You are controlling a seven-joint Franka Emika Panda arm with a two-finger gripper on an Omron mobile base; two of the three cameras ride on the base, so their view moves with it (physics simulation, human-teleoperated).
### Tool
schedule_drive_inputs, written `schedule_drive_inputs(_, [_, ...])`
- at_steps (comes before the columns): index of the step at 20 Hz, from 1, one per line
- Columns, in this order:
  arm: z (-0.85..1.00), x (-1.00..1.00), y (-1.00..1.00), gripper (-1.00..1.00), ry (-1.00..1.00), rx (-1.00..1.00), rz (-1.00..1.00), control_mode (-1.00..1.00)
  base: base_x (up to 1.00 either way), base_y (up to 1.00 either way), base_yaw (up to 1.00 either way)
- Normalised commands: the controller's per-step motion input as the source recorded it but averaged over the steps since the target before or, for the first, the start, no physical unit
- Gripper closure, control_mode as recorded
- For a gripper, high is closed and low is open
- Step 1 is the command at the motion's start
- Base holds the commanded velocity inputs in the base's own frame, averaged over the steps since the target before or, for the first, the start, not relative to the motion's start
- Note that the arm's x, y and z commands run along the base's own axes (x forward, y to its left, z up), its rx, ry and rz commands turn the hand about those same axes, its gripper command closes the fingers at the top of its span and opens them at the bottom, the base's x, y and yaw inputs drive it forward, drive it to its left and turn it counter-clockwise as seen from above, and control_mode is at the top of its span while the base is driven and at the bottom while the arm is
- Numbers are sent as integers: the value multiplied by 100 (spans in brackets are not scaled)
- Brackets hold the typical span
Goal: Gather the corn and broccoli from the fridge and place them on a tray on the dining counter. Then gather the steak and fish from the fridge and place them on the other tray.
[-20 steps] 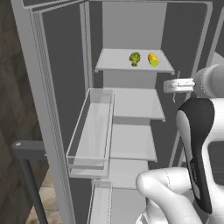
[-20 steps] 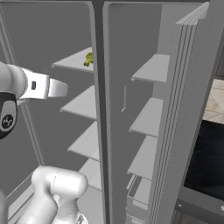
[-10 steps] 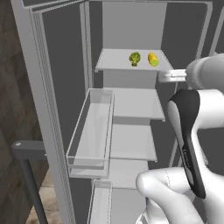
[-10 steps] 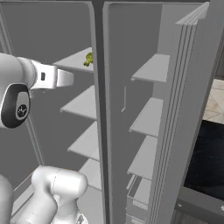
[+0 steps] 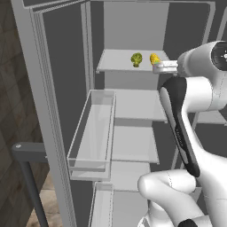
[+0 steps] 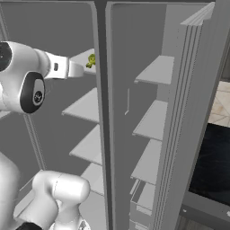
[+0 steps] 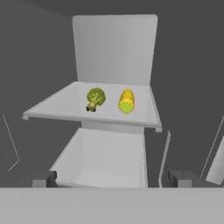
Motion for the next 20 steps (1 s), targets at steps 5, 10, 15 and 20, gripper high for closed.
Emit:
schedule_drive_inputs(5, [0, 51, 0, -100, 6, 0, 0, -100, 0, 0, 0])
schedule_drive_inputs(10, [0, 45, 0, -100, 4, 0, 0, -100, 0, 0, 0])
schedule_drive_inputs(15, [0, 57, -7, -100, 0, 0, -5, -100, 0, 0, 0])
schedule_drive_inputs(20, [0, 46, -15, -100, 1, 0, -7, -100, 0, 0, 0])
